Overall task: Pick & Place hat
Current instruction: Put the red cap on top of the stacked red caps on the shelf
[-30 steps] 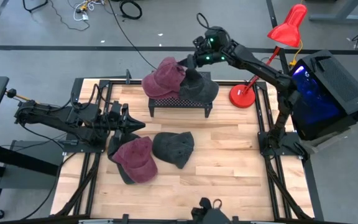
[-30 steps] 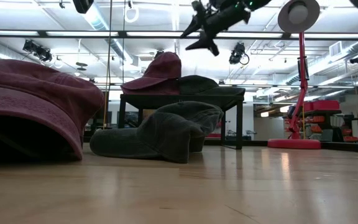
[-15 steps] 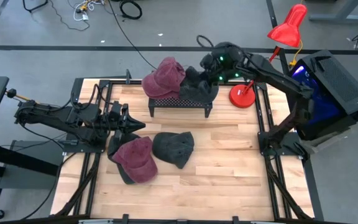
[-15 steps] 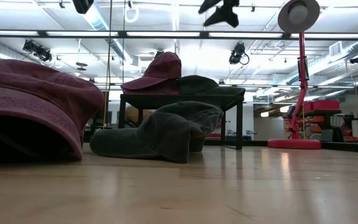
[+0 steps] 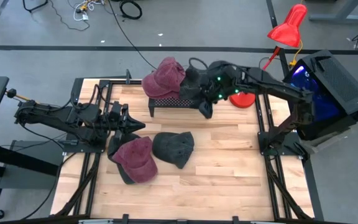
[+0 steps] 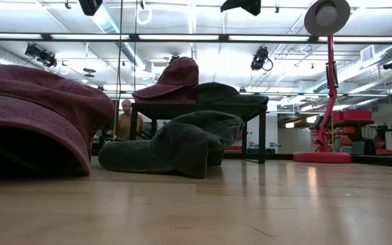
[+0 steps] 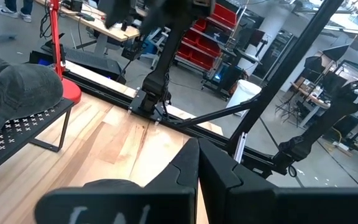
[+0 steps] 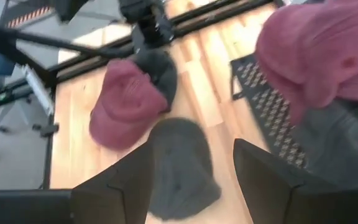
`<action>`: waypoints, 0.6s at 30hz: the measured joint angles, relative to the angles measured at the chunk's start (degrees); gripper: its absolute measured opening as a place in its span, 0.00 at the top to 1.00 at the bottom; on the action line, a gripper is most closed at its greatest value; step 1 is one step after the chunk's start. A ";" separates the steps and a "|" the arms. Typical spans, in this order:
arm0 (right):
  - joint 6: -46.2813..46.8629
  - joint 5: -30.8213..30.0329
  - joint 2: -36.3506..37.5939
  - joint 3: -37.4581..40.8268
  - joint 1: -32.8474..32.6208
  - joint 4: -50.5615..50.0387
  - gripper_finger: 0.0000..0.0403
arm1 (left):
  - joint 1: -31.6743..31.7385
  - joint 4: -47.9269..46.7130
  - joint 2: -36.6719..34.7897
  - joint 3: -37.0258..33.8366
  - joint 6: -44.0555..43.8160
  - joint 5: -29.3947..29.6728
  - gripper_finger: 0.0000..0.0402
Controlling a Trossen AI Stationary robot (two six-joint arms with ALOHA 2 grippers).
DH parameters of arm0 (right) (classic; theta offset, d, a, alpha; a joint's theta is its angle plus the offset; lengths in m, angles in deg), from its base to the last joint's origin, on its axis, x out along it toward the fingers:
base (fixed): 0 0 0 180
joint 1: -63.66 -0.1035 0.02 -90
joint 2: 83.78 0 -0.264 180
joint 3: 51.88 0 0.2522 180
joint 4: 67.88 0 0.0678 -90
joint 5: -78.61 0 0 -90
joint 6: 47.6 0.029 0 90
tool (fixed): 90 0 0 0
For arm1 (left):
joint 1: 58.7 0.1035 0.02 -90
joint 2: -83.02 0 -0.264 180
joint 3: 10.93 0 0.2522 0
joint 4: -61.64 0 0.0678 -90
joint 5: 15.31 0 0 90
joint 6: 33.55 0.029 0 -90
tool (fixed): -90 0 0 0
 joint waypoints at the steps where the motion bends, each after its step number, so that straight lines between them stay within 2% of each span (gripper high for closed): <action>1: 0.07 -0.02 0.00 -0.01 -0.77 -0.77 0.47 | 0.02 -0.24 0.00 0.00 0.00 0.00 0.97; 10: 4.50 -5.48 0.00 0.14 -8.07 -4.61 0.47 | 0.01 -0.81 0.00 0.00 0.24 0.00 0.97; 18: 13.84 -7.74 0.95 13.07 -13.61 7.10 0.47 | 0.01 -1.10 0.00 0.00 0.28 0.00 0.97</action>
